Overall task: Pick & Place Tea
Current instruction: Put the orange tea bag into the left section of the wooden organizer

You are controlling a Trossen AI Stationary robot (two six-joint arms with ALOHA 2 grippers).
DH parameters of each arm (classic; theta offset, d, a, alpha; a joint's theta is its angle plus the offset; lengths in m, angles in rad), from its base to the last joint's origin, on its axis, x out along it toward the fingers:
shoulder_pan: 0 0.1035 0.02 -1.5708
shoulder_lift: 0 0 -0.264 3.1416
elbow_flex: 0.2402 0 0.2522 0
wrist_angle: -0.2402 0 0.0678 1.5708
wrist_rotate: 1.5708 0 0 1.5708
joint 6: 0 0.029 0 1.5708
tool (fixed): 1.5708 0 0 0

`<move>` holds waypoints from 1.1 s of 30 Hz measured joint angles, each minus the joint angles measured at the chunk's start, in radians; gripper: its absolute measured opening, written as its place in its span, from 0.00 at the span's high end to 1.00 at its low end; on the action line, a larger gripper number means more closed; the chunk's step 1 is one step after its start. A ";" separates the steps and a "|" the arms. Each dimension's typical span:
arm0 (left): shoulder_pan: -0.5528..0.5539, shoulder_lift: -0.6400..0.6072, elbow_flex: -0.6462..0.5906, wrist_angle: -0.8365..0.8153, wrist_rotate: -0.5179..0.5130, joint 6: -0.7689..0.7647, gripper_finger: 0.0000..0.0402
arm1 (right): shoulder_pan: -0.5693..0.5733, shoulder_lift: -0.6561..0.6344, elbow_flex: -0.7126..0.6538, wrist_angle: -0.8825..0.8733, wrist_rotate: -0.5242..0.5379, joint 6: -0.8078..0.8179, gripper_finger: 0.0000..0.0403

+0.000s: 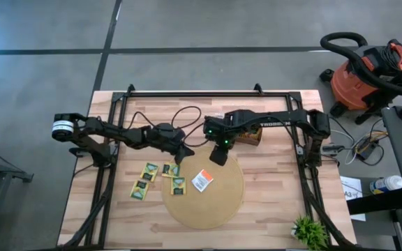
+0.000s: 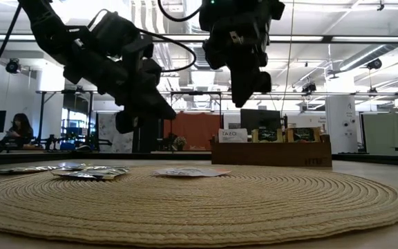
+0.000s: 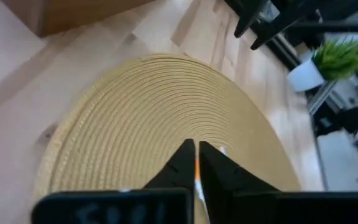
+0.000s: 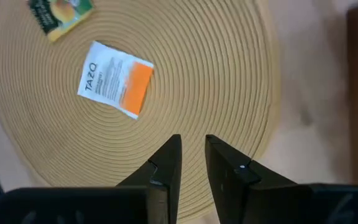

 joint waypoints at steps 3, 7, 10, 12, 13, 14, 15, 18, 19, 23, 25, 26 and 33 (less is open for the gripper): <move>0.002 0.005 -0.004 -0.004 -0.029 0.065 0.99 | 0.020 0.000 -0.012 0.007 -0.001 0.072 0.83; 0.003 0.016 -0.007 -0.004 -0.069 0.109 0.99 | 0.062 0.000 -0.019 0.041 -0.006 0.120 0.82; 0.003 0.024 -0.007 -0.004 -0.071 0.111 0.99 | 0.099 0.000 -0.020 0.078 -0.013 0.124 0.81; 0.003 0.026 -0.007 -0.004 -0.071 0.100 0.99 | 0.120 0.000 -0.020 0.096 -0.013 0.124 0.81; 0.003 0.026 -0.007 -0.004 -0.071 0.084 0.99 | 0.128 0.000 -0.020 0.103 -0.013 0.124 0.81; 0.003 0.026 -0.007 -0.004 -0.071 0.070 0.99 | 0.136 0.000 -0.020 0.112 -0.013 0.124 0.81; 0.003 0.026 -0.007 -0.004 -0.071 0.064 0.99 | 0.142 0.000 -0.020 0.119 -0.013 0.124 0.81; 0.004 0.026 -0.007 -0.004 -0.072 0.067 0.99 | 0.151 0.000 -0.026 0.145 -0.013 0.150 0.82; 0.004 0.026 -0.007 -0.003 -0.072 0.067 0.99 | 0.151 0.000 -0.029 0.146 -0.013 0.155 0.82; 0.003 0.026 -0.007 -0.003 -0.085 0.041 0.99 | 0.150 0.000 -0.045 0.147 -0.010 0.163 0.83; 0.003 0.026 -0.007 -0.003 -0.085 -0.006 0.99 | 0.150 0.000 -0.057 0.148 -0.010 0.178 0.83; 0.003 0.026 -0.007 -0.003 -0.085 -0.043 0.99 | 0.151 0.000 -0.065 0.149 -0.010 0.180 0.83; 0.002 0.026 0.010 -0.003 -0.013 -0.365 0.99 | 0.177 0.000 -0.098 0.147 0.013 0.177 0.82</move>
